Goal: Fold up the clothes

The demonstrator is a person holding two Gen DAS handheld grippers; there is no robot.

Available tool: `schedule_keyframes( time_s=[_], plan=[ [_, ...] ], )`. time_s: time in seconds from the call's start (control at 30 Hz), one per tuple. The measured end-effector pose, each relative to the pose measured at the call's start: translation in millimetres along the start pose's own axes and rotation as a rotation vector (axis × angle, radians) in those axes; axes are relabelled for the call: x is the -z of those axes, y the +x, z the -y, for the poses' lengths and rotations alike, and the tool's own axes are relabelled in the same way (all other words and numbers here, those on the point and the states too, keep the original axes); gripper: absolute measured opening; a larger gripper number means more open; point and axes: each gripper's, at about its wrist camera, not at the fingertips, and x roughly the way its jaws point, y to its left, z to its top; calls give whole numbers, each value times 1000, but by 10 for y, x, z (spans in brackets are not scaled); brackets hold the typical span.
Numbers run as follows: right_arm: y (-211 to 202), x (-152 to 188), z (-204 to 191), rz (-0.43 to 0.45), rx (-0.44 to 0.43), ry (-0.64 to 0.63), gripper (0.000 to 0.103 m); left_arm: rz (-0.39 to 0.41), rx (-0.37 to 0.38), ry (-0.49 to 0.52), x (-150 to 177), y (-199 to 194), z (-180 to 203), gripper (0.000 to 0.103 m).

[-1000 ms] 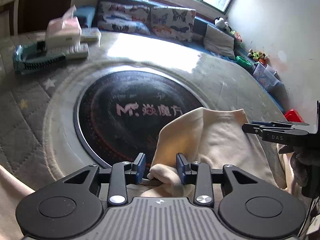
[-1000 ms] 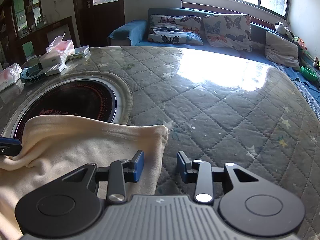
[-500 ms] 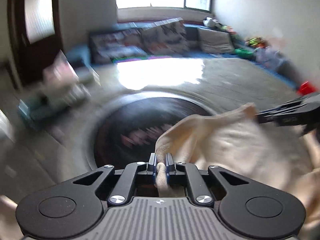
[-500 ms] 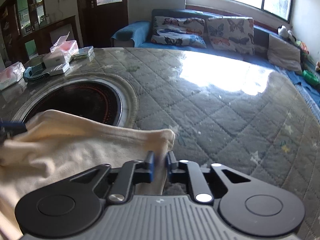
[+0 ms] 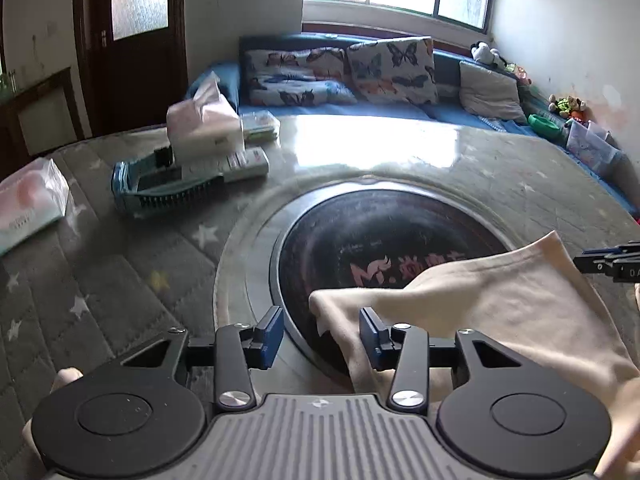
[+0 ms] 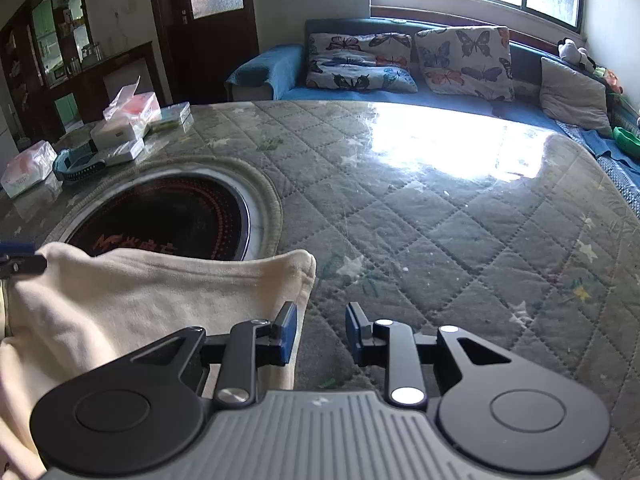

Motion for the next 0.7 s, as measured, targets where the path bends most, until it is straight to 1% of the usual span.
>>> schedule_keyframes(
  time_s=[0.03,0.13,0.2,0.27,0.3,0.37,0.4,0.43,0.47,0.53,0.7],
  plan=[
    [-11,-10,-14,11,10,3,26,-6,1,-9,4,7,-3,46],
    [-69,-56,23,30,-22,36,26,-14,37,-47,-10,16,-23,46],
    [-43,-58,-13,8,-43,19,27,-14,42,-47,-20,31,-14,44],
    [7,-52,-61,-12,-41,0,27,-21,42,-47,-26,64,1,43],
    [47,-45,-95,-22,-39,-7,27,-28,43,-46,-26,89,8,41],
    [126,-32,-162,-43,-35,-23,27,-48,50,-47,-15,149,17,23],
    [138,-31,-188,-43,-33,-31,24,-58,52,-51,-8,174,16,19],
    [141,-37,-203,-41,-33,-37,14,-59,53,-55,-3,185,13,14],
    [137,-60,-229,-36,-35,-43,9,-56,50,-56,0,191,9,11],
    [129,-104,-282,-24,-39,-57,6,-38,36,-54,-8,180,1,10],
    [110,-310,-363,42,-34,-69,4,19,-15,-23,-126,116,-13,9]
  ],
)
